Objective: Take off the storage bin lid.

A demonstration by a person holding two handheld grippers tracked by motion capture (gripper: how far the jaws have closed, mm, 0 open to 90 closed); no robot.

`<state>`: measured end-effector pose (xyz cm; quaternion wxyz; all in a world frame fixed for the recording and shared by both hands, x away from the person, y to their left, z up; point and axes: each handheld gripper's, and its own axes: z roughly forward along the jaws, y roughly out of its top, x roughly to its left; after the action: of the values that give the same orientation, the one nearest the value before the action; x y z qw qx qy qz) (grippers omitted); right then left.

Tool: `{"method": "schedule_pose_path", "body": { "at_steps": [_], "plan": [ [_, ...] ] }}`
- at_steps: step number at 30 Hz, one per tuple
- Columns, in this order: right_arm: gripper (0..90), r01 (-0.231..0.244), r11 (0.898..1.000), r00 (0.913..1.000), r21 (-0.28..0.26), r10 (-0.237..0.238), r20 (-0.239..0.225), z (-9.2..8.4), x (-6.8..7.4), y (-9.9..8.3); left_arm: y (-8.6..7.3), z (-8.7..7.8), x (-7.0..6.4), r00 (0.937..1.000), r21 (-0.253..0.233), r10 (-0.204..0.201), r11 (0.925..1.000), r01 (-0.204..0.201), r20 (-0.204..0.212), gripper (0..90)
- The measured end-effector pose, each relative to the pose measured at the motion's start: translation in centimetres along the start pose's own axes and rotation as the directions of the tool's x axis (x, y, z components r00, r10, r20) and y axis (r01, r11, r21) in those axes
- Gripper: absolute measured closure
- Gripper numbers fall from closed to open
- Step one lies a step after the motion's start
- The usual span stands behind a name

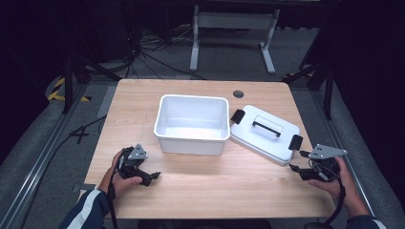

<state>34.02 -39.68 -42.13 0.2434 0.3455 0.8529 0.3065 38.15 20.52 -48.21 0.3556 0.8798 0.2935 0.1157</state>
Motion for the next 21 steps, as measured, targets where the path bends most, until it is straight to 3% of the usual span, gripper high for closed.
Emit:
{"method": "schedule_pose_path", "body": {
  "at_steps": [7, 14, 17, 21],
  "plan": [
    [28.3, -0.003, 1.0, 0.9999, 0.024, 0.003, -0.012, 1.1, 0.7, -1.7, 0.0, 0.0, 0.0, 1.0, 0.0, 0.0, 1.0, 0.0, 0.0, 0.5],
    [23.5, -0.095, 0.995, 0.995, 0.003, 0.095, -0.031, 1.5, 1.1, -3.8, 0.0, 0.0, 0.0, 1.0, 0.0, 0.0, 1.0, 0.0, 0.0, 0.5],
    [23.0, -0.181, 0.982, 0.9823, -0.046, 0.178, -0.058, 1.7, 1.1, -4.6, 0.0, 0.0, 0.0, 1.0, 0.0, -0.001, 1.0, 0.001, 0.002, 0.5],
    [21.9, -0.187, 0.981, 0.9813, -0.042, 0.185, -0.055, 1.7, 1.1, -4.7, 0.0, 0.0, 0.0, 1.0, 0.0, 0.0, 1.0, 0.0, 0.002, 0.5]
  ]
}}
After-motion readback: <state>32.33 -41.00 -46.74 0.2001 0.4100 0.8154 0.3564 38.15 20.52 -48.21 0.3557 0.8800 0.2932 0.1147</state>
